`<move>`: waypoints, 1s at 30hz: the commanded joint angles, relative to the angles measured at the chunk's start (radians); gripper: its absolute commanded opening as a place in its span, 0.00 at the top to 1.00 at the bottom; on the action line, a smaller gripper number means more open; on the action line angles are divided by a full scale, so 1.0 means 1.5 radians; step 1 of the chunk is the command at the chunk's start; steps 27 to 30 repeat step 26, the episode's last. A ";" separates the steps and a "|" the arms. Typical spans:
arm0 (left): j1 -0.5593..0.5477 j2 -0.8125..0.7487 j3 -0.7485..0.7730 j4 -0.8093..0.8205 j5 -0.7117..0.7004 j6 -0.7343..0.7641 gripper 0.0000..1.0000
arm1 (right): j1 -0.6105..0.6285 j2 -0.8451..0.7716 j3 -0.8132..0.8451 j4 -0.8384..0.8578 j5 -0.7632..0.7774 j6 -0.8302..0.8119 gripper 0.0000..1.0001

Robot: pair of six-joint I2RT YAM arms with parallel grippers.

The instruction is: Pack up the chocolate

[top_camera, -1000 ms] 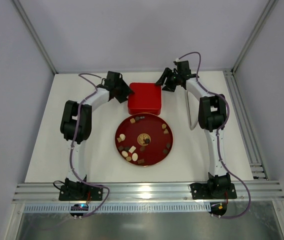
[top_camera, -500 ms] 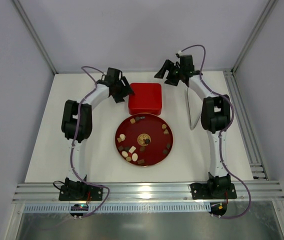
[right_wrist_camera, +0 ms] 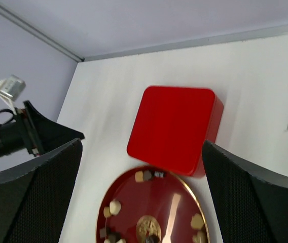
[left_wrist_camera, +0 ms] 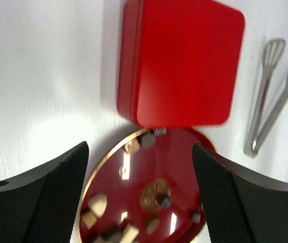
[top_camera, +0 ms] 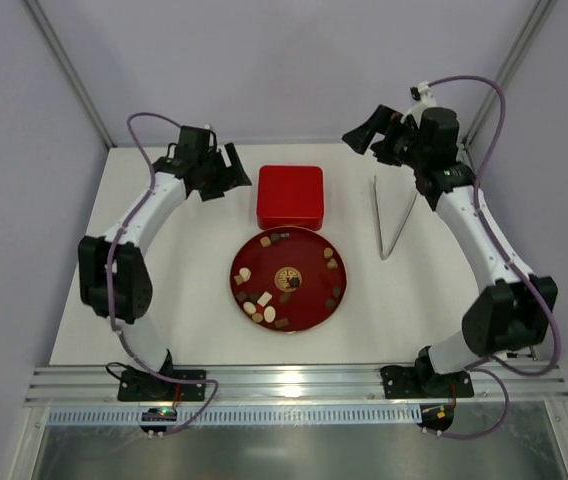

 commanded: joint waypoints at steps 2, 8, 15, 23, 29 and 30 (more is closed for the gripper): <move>-0.005 -0.197 -0.118 0.000 0.023 0.064 0.18 | 0.003 -0.198 -0.152 -0.015 0.070 -0.033 0.00; -0.008 -0.390 -0.320 -0.002 0.028 0.097 0.18 | 0.005 -0.400 -0.301 -0.108 0.124 -0.058 0.00; -0.009 -0.537 -0.415 -0.003 0.024 0.104 0.17 | 0.004 -0.544 -0.402 -0.163 0.165 -0.074 0.00; -0.009 -0.545 -0.399 -0.008 0.016 0.105 0.17 | 0.004 -0.540 -0.422 -0.146 0.162 -0.082 0.00; -0.009 -0.546 -0.399 -0.013 0.018 0.106 0.17 | 0.004 -0.537 -0.420 -0.135 0.156 -0.079 0.00; -0.009 -0.546 -0.399 -0.013 0.018 0.106 0.17 | 0.004 -0.537 -0.420 -0.135 0.156 -0.079 0.00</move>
